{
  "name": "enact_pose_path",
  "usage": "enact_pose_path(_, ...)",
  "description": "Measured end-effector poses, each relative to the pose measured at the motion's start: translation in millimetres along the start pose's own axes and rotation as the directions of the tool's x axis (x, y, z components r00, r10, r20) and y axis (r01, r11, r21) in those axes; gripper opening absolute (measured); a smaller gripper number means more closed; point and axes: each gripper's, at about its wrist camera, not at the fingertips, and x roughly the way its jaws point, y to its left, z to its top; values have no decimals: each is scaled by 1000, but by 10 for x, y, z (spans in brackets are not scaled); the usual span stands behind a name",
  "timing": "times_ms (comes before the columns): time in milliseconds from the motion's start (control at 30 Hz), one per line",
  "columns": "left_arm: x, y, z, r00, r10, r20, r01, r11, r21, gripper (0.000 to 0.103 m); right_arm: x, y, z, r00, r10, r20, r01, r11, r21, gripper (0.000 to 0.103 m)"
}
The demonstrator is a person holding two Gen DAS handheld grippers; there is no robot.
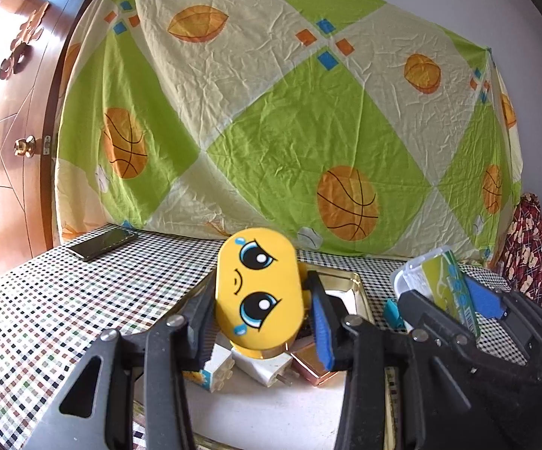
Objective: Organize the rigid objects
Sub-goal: 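Lower and open the left tool over the tin while the right tool releases the floss box there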
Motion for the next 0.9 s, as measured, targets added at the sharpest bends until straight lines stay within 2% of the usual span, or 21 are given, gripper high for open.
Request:
enact_pose_path(333,-43,112,19,1000,1,-3,-1,1000,-19,42,48,89,8,1000,17,-10,-17,1000,-9,57)
enact_pose_path(900,89,309,27,997,60,-45,-60,998,1,42,233,146,25,997,48,-68,-49,999,-14,57)
